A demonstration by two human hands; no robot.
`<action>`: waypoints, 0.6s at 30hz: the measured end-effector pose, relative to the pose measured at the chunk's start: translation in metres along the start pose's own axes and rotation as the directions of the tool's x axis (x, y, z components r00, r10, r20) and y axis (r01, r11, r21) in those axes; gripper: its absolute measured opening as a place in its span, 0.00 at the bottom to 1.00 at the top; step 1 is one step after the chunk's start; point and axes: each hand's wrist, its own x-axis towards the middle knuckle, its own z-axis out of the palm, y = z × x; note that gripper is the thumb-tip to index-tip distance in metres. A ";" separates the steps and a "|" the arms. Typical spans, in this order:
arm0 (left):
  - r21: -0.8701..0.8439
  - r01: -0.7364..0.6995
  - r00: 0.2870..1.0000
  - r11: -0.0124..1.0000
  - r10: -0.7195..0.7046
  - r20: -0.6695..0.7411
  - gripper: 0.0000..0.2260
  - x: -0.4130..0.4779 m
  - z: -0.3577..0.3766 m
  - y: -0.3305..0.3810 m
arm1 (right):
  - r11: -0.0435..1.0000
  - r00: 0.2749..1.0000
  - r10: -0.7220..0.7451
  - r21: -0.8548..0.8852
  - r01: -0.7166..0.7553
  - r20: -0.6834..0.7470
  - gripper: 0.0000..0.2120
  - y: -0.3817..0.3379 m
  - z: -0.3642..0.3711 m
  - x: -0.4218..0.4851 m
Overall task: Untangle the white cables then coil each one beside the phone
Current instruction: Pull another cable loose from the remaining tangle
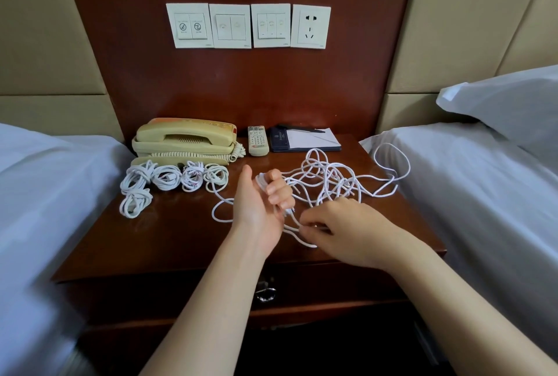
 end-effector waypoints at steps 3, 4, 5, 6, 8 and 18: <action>0.120 -0.027 0.998 0.992 0.034 -0.056 0.26 0.004 0.001 -0.003 | 0.997 0.999 -0.040 -0.068 0.041 0.013 0.15 -0.007 -0.004 -0.002; 0.153 -0.036 0.996 0.988 0.047 -0.074 0.26 0.007 0.001 -0.003 | 0.995 0.998 -0.060 -0.076 0.060 0.009 0.15 -0.008 -0.005 -0.002; 0.183 -0.044 0.994 0.982 0.061 -0.088 0.26 0.009 0.001 -0.003 | 0.993 0.996 -0.086 -0.082 0.085 -0.007 0.16 -0.009 -0.005 -0.002; 0.230 -0.058 0.992 0.971 0.082 -0.097 0.27 0.011 0.001 -0.004 | 0.990 0.992 -0.118 -0.084 0.114 -0.040 0.16 -0.010 -0.005 -0.003; 0.389 -0.098 0.985 0.916 0.144 -0.092 0.27 0.015 0.000 -0.006 | 0.980 0.970 -0.195 -0.077 0.185 -0.146 0.15 -0.011 -0.004 -0.003; 0.725 0.034 0.933 0.688 -0.282 0.224 0.32 -0.001 0.003 -0.020 | 0.987 0.825 -0.014 0.125 0.102 -0.565 0.15 0.011 -0.008 0.003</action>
